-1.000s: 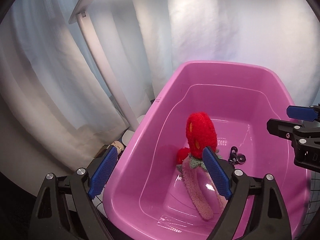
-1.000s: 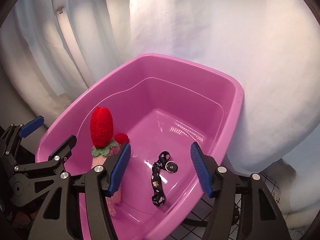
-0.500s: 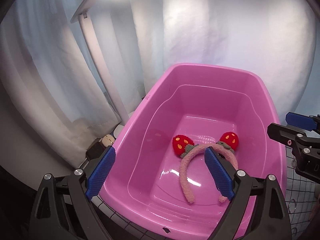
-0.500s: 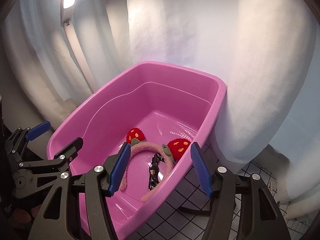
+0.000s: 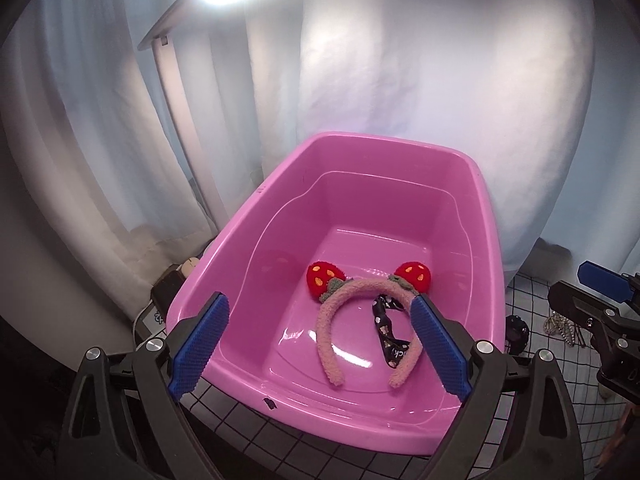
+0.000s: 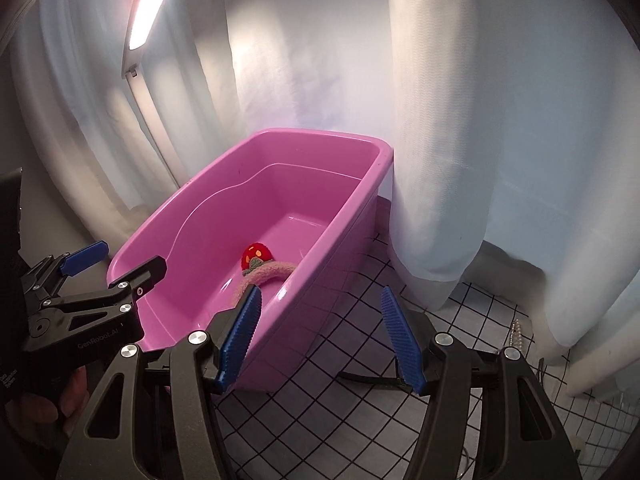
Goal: Organize jewelry
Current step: 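Withdraw both grippers from the tub back over the table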
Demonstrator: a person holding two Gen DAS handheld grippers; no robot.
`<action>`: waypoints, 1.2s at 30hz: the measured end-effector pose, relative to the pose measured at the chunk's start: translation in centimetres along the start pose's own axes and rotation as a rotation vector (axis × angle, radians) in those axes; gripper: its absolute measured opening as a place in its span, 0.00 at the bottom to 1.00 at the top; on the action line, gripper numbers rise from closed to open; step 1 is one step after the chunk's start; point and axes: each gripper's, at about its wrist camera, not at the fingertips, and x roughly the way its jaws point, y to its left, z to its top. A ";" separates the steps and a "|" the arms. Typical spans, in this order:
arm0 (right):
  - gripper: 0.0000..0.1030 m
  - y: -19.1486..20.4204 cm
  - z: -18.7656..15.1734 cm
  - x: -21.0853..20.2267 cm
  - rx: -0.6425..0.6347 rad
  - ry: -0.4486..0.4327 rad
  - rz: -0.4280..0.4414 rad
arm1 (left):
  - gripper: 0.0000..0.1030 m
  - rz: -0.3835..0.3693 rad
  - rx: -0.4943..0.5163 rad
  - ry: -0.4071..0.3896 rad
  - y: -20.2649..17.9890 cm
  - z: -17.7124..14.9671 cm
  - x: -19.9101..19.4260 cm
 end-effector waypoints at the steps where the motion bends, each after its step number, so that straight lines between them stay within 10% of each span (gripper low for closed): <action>1: 0.58 -0.4 -0.6 -0.5 0.009 -0.002 -0.003 | 0.89 -0.009 0.001 -0.003 -0.4 -0.2 -0.2; 20: 0.58 -14.2 -16.8 -12.6 0.286 -0.006 -0.202 | 0.94 -0.254 0.030 0.057 -10.5 -7.1 -4.2; 36: 0.58 -22.6 -24.1 -16.4 0.454 0.013 -0.315 | 0.94 -0.277 0.107 0.171 -17.3 -11.0 -0.5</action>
